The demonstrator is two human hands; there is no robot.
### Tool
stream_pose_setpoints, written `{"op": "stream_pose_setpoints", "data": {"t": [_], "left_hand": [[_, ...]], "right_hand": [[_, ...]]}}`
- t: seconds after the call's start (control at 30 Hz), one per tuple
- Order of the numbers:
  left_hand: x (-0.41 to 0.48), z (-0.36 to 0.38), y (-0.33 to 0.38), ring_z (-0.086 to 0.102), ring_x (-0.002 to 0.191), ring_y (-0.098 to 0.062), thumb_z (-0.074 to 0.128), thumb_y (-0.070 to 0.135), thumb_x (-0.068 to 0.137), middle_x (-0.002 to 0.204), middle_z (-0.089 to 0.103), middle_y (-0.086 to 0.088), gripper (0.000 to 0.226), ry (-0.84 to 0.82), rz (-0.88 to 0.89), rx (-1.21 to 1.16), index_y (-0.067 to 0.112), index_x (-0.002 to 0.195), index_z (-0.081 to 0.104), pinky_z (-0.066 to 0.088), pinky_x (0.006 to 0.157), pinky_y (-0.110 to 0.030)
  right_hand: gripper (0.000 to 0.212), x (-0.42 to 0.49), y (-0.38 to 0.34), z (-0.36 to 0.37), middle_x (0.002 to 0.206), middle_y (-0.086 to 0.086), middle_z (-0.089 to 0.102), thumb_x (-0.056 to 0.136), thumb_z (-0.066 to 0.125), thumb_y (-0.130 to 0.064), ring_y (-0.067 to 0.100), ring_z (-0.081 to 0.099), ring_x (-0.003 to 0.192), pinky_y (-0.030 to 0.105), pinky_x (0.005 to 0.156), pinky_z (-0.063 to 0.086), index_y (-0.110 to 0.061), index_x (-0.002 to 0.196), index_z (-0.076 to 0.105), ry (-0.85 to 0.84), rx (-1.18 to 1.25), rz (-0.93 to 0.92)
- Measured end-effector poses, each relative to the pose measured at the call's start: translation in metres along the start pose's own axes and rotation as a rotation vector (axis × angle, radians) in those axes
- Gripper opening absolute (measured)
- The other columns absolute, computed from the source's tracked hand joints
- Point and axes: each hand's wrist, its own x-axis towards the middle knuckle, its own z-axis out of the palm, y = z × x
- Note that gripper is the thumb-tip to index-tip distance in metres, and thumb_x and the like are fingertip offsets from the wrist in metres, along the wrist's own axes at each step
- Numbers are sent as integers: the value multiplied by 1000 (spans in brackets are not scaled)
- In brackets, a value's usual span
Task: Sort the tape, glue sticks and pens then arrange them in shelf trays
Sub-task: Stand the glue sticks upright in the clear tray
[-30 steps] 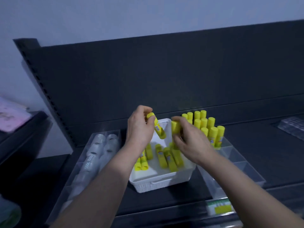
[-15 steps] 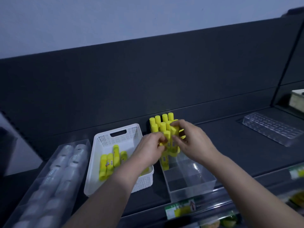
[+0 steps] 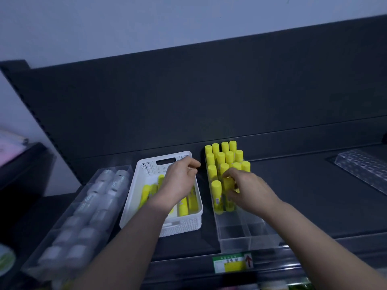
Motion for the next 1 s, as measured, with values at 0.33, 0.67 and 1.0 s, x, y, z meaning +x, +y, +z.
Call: {"op": "stream_pose_setpoints", "data": {"t": [0.33, 0.67, 1.0], "left_hand": [[5, -43, -53, 63, 79, -15, 56, 10, 87, 91, 71, 2, 19, 155, -152, 85, 21, 94, 68, 47, 66, -22], [-5, -32, -72, 67, 85, -23, 70, 25, 69, 91, 69, -5, 18, -306, -320, 497, 11, 79, 63, 53, 66, -27], [3, -31, -75, 59, 111, -26, 59, 47, 85, 118, 61, -6, 44, -227, -300, 602, 13, 114, 54, 47, 81, -29]], "right_hand": [[34, 11, -67, -15, 115, -8, 59, 90, 55, -29, 17, 52, 111, 30, 74, 39, -30, 124, 54, 261, -61, -224], [32, 12, -99, 22, 118, -10, 58, 93, 52, -25, 13, 53, 111, 28, 74, 42, -31, 124, 53, 148, -49, -165], [34, 21, -109, 32, 115, -4, 61, 88, 54, -17, 19, 59, 106, 34, 78, 50, -28, 120, 57, 100, -24, -53]]}}
